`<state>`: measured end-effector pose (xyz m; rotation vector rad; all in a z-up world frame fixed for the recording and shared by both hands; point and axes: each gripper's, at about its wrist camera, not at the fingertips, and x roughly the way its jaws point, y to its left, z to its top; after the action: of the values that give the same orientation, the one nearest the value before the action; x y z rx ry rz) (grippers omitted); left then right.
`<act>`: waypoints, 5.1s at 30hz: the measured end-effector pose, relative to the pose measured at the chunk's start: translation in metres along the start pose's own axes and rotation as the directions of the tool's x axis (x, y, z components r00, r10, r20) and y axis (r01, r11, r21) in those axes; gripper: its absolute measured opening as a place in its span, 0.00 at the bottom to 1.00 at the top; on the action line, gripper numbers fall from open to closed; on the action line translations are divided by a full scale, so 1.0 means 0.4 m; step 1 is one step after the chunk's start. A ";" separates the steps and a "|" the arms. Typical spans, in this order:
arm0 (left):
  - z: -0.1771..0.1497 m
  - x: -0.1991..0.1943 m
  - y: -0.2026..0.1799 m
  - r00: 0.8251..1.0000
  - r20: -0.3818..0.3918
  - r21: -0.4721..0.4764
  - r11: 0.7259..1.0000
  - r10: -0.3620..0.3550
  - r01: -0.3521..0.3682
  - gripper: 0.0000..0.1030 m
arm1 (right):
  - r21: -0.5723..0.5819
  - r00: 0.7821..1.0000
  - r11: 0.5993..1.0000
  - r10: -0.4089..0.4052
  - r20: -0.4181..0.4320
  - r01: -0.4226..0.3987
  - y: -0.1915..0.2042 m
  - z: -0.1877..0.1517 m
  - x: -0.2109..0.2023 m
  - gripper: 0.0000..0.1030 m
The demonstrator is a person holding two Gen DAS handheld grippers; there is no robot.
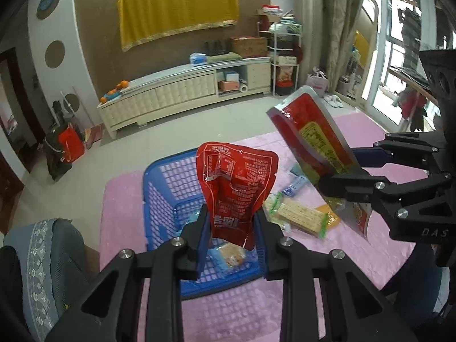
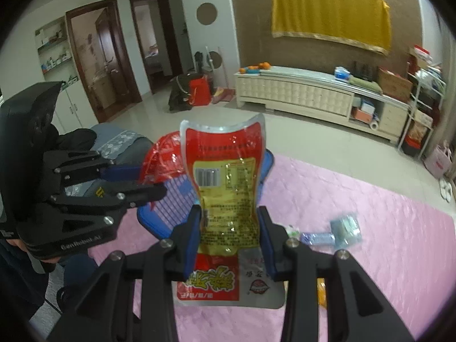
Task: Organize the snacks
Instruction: 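Carry both red packets over the blue basket and release them inside, then withdraw both grippers from the basket toward the snacks on the table, then grasp the green-ended cracker pack with the right gripper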
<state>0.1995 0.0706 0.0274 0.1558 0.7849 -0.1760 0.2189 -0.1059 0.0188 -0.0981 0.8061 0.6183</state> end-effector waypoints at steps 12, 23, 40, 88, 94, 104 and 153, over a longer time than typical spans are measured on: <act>0.092 0.143 0.134 0.996 -0.082 -0.076 0.997 0.019 -0.025 0.26 | 0.190 0.991 0.980 0.083 -0.101 -0.063 -0.045 0.100 0.188 0.41; 0.103 0.261 0.185 0.989 -0.147 -0.110 0.994 -0.008 -0.009 0.27 | 0.323 0.967 0.944 0.146 -0.207 -0.074 -0.093 0.134 0.322 0.41; 0.108 0.326 0.226 0.990 -0.139 -0.192 0.981 -0.034 0.007 0.48 | 0.261 0.961 0.965 0.098 -0.259 -0.028 -0.075 0.169 0.387 0.56; 0.051 0.104 -0.135 0.992 -0.072 -0.071 0.993 -0.100 0.095 0.78 | 0.309 0.977 0.937 -0.105 -0.186 0.160 -0.187 -0.075 -0.038 0.96; 0.035 0.114 -0.238 0.988 -0.098 -0.012 0.993 -0.118 0.118 0.78 | 0.335 0.974 0.923 -0.129 -0.186 0.187 -0.228 -0.138 -0.101 0.96; 0.008 0.124 -0.381 0.980 -0.136 0.037 0.988 -0.142 0.149 0.78 | 0.348 0.969 0.912 -0.159 -0.188 0.217 -0.283 -0.221 -0.162 0.96; -0.323 0.345 -0.313 0.966 -0.206 -0.418 0.878 0.158 -0.233 0.78 | -0.182 0.954 0.978 0.048 -0.296 -0.106 -0.280 -0.349 0.353 0.76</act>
<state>0.1796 -0.0386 -0.1703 -0.1827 0.9512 0.2139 0.2651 -0.1733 -0.1941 -0.3453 1.0353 0.7684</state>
